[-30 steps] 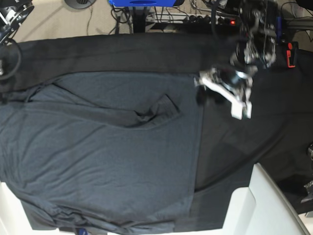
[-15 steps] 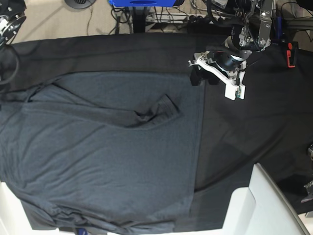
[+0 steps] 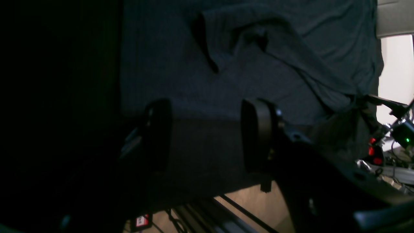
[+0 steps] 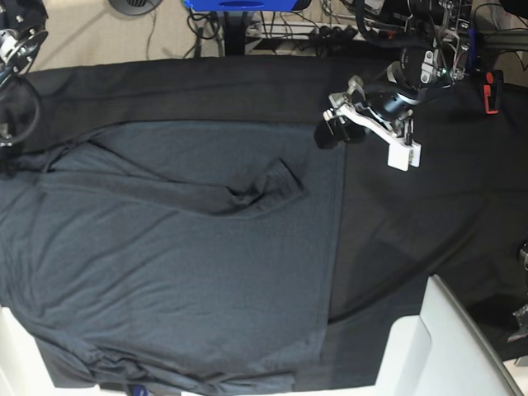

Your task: Fold the T-shirt properly

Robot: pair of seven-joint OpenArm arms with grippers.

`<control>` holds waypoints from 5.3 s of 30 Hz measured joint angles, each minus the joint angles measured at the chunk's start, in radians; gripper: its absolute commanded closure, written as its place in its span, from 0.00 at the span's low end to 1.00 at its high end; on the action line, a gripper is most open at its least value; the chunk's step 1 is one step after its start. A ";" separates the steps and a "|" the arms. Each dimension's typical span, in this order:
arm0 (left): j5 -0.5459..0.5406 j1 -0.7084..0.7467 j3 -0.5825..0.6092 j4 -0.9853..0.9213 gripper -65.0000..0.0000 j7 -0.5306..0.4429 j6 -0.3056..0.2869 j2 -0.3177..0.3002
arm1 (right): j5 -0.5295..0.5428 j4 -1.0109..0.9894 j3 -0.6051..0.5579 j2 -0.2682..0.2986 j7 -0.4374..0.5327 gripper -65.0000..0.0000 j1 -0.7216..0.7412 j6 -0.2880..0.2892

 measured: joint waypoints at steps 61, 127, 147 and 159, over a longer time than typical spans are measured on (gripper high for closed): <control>-0.010 -0.215 0.002 -0.431 1.00 -0.010 -0.001 0.135 | 0.038 0.008 0.057 -0.016 0.006 1.00 -0.026 -0.137; -0.149 0.208 -0.207 0.004 1.00 0.179 -0.006 -0.024 | -0.025 0.433 -0.037 -0.071 -0.246 1.00 -0.364 -0.224; -0.150 -0.035 -0.208 -0.124 1.00 0.351 -0.003 -0.011 | -0.293 0.434 -0.074 -0.077 -0.298 1.00 -0.177 -0.238; -0.144 -0.154 -0.209 -0.216 1.00 0.421 -0.003 0.039 | -0.438 0.434 -0.076 -0.075 -0.357 1.00 -0.066 -0.235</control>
